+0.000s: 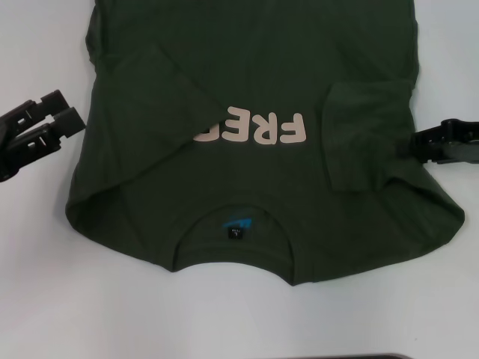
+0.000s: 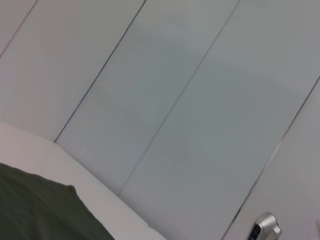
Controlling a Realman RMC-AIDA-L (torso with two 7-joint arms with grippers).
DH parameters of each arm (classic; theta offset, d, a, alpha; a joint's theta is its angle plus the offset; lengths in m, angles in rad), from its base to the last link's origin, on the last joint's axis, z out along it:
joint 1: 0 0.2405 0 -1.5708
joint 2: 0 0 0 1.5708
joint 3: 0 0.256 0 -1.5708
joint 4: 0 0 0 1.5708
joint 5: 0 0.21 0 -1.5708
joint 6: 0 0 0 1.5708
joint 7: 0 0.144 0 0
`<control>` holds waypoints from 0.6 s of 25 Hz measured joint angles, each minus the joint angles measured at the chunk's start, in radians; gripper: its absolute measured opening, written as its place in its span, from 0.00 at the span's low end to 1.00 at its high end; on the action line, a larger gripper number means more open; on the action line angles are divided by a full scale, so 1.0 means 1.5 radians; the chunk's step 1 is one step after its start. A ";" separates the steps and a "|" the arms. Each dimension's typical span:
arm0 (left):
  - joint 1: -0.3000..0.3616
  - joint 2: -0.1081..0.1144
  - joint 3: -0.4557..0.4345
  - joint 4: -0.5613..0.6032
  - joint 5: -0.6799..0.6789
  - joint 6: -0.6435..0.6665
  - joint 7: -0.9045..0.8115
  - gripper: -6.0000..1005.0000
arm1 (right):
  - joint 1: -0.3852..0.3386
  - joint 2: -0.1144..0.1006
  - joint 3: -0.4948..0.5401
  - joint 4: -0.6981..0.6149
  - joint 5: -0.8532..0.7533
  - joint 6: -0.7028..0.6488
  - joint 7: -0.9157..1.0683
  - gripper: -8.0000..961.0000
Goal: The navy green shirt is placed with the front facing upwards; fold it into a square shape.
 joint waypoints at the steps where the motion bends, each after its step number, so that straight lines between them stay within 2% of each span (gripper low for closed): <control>1: 0.000 0.000 0.000 0.000 -0.003 -0.001 0.000 0.85 | 0.002 0.000 0.000 0.006 0.000 0.000 0.001 0.48; 10: 0.001 0.003 -0.018 0.000 -0.009 -0.006 0.000 0.85 | 0.025 0.000 -0.015 0.053 0.000 -0.037 0.004 0.48; 15: 0.001 0.003 -0.026 0.000 -0.010 -0.006 0.000 0.84 | 0.032 -0.008 0.000 0.047 0.008 -0.096 0.009 0.48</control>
